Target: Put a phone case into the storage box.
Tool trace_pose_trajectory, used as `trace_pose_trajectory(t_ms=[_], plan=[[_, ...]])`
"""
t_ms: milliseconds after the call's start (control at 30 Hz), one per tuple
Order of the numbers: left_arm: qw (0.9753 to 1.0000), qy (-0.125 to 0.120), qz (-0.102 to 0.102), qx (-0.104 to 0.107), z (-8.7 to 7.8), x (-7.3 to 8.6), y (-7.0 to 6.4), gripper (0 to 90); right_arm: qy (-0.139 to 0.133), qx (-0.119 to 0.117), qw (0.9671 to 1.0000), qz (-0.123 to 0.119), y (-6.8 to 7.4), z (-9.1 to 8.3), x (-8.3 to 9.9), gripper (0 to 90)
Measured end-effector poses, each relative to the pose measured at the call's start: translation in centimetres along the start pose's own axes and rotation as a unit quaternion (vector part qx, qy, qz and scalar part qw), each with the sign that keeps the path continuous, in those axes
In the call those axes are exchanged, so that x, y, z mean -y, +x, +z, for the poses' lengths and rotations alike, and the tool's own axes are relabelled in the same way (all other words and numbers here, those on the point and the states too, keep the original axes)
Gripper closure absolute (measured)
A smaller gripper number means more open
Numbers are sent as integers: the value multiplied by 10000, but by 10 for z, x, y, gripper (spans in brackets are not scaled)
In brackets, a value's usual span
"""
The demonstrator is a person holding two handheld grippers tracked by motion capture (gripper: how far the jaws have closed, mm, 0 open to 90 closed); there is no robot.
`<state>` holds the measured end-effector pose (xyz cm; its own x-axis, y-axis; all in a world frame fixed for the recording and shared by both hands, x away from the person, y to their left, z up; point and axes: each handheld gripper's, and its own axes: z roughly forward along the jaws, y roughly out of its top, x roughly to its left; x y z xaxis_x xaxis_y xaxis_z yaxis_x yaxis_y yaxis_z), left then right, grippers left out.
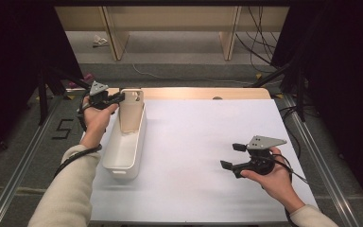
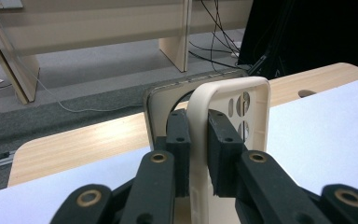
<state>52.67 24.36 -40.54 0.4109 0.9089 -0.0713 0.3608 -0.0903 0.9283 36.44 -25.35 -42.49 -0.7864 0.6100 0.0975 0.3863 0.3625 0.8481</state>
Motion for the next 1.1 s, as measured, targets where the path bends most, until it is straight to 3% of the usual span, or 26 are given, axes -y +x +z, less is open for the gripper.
trace_pose_trajectory(t_ms=[667,1100], plan=[[9998,92,186,-37,5,-5,0,752,0,-12,10000,-2,0,0,0,175],[9993,184,261,-194,7,-6,1,677,11,-13,10000,-4,0,0,0,175]])
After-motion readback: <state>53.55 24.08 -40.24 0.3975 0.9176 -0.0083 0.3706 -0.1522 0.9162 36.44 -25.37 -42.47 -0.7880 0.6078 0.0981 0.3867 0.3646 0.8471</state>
